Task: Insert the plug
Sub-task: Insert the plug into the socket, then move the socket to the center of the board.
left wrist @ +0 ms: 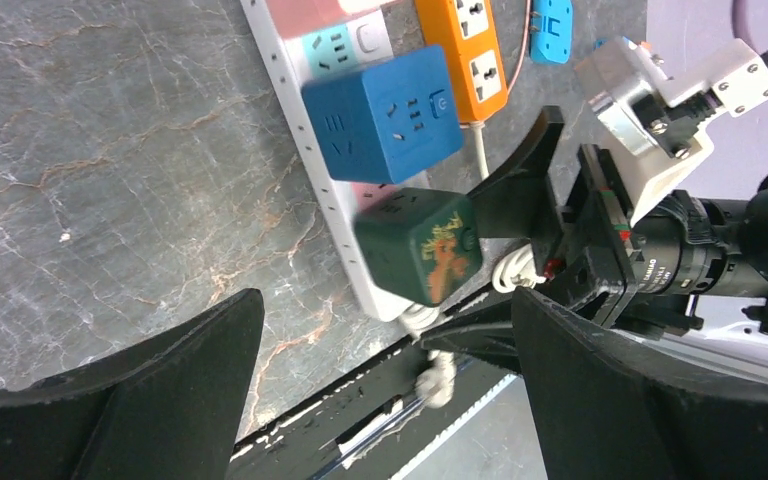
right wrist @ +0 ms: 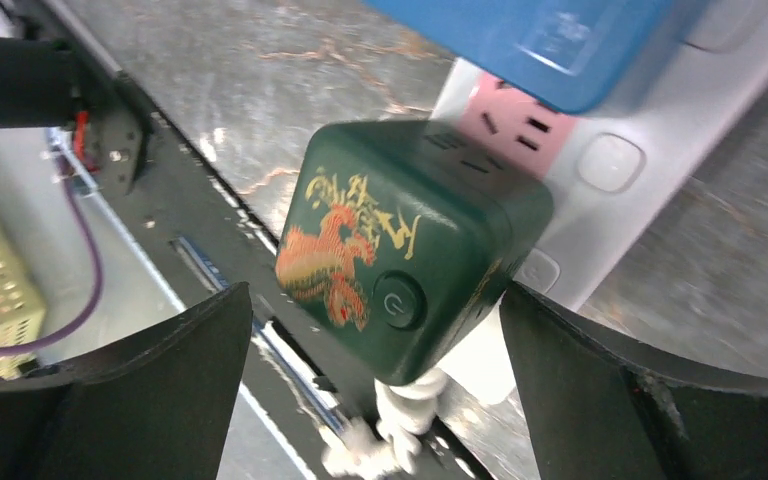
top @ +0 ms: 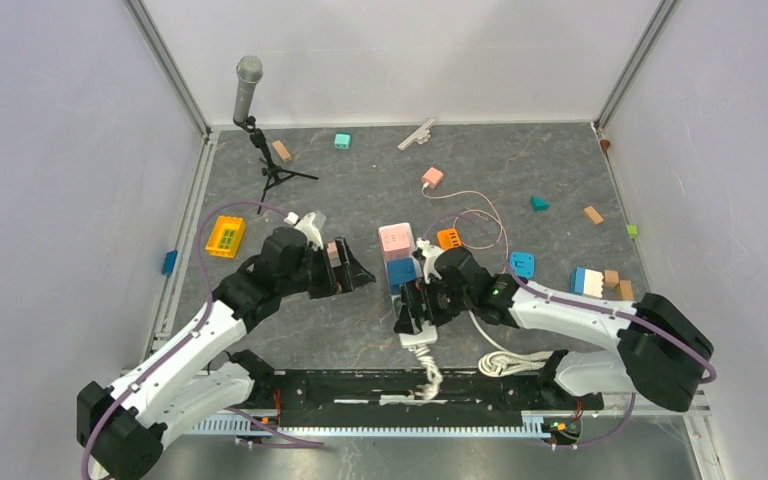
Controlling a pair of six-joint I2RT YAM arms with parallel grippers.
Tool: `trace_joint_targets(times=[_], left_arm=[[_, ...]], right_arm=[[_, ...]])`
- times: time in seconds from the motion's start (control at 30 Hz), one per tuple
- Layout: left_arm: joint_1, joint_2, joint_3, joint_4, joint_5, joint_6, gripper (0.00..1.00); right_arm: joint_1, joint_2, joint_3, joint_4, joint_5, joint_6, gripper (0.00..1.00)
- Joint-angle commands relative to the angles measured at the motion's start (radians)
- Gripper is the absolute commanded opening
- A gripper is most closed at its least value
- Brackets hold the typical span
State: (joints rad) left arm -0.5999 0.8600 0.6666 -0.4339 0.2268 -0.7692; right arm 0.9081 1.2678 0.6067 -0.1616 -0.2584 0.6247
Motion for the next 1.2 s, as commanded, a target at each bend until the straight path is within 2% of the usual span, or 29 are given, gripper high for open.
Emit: trace_joint_targets(times=[0.0,0.2,0.4,0.57,0.87,1.03,1.17], left_arm=[[0.011,0.022,0.044,0.042,0.049,-0.029,1.00],[0.011,0.062,0.038,0.015,0.084,-0.008,1.00],[0.006,0.109,-0.003,0.052,0.164,0.003,0.98],[-0.020,0.191,-0.041,0.139,0.202,-0.008,0.93],[-0.111,0.326,-0.068,0.188,0.135,0.002,0.85],[-0.141,0.397,-0.082,0.197,0.089,0.010,0.78],[-0.179,0.442,-0.055,0.136,0.028,0.026,0.74]], right_arm=[[0.034,0.119,0.006,0.078,-0.176,0.043,0.98],[0.059,0.157,0.111,0.081,-0.154,0.046,0.98],[-0.004,0.034,0.046,0.051,-0.150,0.021,0.98],[-0.092,-0.071,0.012,-0.001,-0.176,-0.015,0.98],[-0.207,-0.157,0.021,-0.058,-0.097,-0.121,0.98],[-0.240,-0.132,0.097,-0.214,-0.018,-0.192,0.98],[-0.261,-0.149,0.095,-0.220,0.011,-0.208,0.98]])
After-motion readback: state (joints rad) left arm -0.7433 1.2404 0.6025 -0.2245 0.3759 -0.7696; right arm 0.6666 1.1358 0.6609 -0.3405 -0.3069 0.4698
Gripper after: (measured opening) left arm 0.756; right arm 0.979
